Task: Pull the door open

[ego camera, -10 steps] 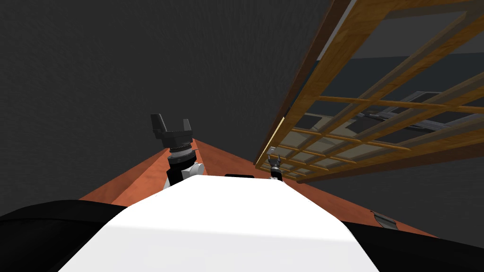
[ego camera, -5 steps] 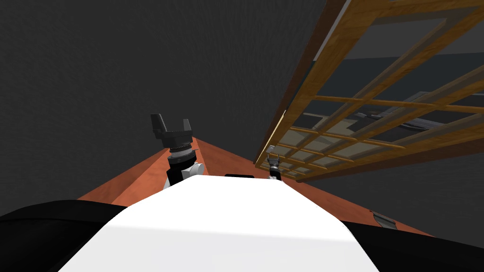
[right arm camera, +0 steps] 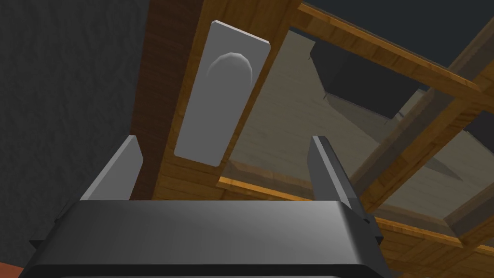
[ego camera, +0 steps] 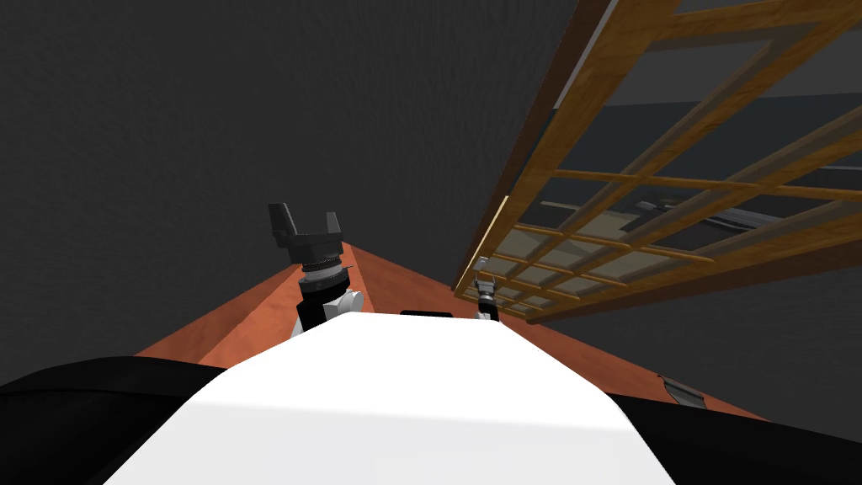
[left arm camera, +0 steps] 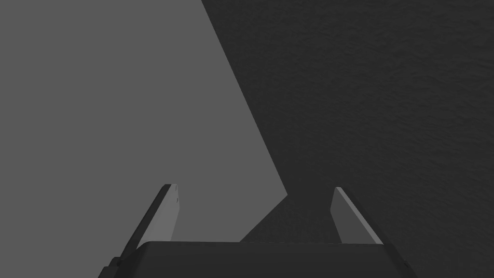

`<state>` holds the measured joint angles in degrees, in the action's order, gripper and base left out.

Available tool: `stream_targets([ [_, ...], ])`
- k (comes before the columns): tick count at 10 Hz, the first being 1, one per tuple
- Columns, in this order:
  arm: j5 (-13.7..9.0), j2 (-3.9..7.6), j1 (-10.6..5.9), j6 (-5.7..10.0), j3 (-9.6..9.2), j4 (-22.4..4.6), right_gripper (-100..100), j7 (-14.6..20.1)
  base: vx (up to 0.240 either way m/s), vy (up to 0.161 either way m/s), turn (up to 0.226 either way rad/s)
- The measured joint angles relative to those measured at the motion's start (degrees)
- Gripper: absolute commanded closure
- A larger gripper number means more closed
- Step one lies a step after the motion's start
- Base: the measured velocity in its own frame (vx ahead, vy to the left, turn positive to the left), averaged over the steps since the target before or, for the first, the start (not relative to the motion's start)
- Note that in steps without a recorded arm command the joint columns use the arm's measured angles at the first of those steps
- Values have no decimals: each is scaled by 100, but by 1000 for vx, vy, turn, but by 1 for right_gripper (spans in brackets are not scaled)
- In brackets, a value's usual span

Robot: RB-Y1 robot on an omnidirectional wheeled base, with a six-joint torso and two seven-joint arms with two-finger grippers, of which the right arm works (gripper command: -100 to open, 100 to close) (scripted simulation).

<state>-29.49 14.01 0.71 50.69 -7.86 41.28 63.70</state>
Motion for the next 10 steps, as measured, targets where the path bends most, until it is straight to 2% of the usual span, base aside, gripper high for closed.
stream_targets([
  [10, -525, -94, -63, -129, -253, 137, -100, 1468, -50, -12, 18],
])
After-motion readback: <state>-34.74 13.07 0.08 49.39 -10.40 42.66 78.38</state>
